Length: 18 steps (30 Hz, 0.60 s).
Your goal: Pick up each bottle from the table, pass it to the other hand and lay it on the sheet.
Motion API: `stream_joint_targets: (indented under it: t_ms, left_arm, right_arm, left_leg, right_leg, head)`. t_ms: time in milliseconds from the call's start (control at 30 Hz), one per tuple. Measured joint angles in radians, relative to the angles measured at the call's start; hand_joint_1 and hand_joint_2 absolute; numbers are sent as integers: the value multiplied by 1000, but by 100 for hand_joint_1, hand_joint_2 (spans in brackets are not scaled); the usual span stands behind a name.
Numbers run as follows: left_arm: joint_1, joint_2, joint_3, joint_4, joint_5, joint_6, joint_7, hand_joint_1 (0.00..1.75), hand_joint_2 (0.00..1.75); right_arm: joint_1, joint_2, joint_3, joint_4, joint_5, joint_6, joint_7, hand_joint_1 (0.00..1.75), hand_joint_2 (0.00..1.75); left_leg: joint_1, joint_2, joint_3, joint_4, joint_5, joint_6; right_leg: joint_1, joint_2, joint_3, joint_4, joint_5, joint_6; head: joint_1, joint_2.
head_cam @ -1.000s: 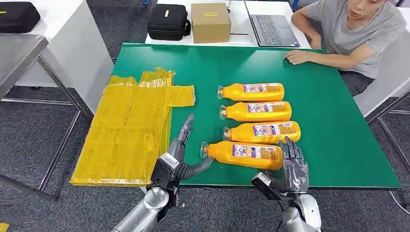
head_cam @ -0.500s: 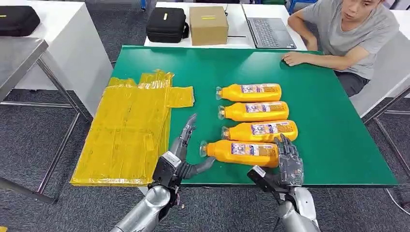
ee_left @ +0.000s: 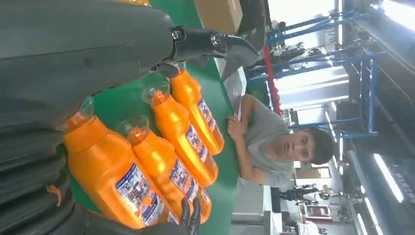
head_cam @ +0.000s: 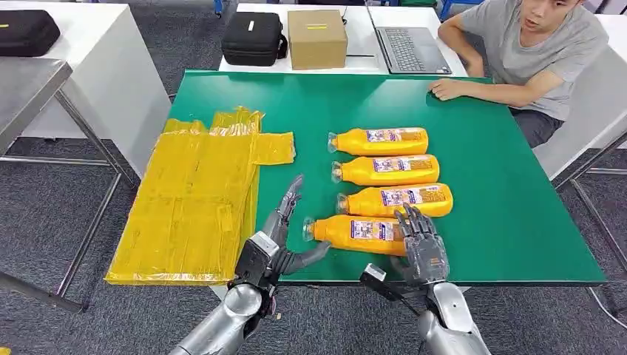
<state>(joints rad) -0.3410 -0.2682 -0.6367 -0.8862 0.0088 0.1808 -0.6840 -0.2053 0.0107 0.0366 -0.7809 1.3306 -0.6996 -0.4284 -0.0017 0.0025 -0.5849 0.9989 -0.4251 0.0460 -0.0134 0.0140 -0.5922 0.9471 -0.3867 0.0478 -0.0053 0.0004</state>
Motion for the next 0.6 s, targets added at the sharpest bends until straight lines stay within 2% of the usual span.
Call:
stream_joint_targets:
  t_ms: [267, 433, 600]
  left_arm:
    - [0, 0, 0, 2, 0, -2, 0, 0, 175]
    - [-1, -3, -2, 10, 0, -4, -1, 0, 175]
    - [-3, -5, -2, 10, 0, -2, -6, 0, 175]
  right_arm:
    - [15, 1, 40, -23, -23, 0, -10, 0, 175]
    - [23, 0, 62, -23, -108, 0, -17, 0, 175]
    - [18, -14, 75, -10, -116, 3, 24, 0, 175]
  left_leg:
    - [0, 0, -3, 0, -1, -1]
    - [0, -1, -4, 0, -1, -1]
    - [0, -1, -4, 0, -1, -1]
  right_leg:
    - [0, 0, -2, 0, -1, -1]
    - [0, 0, -3, 0, -1, -1]
    - [0, 0, -4, 0, -1, 0]
  head:
    - [0, 0]
    - [0, 0]
    - [0, 0]
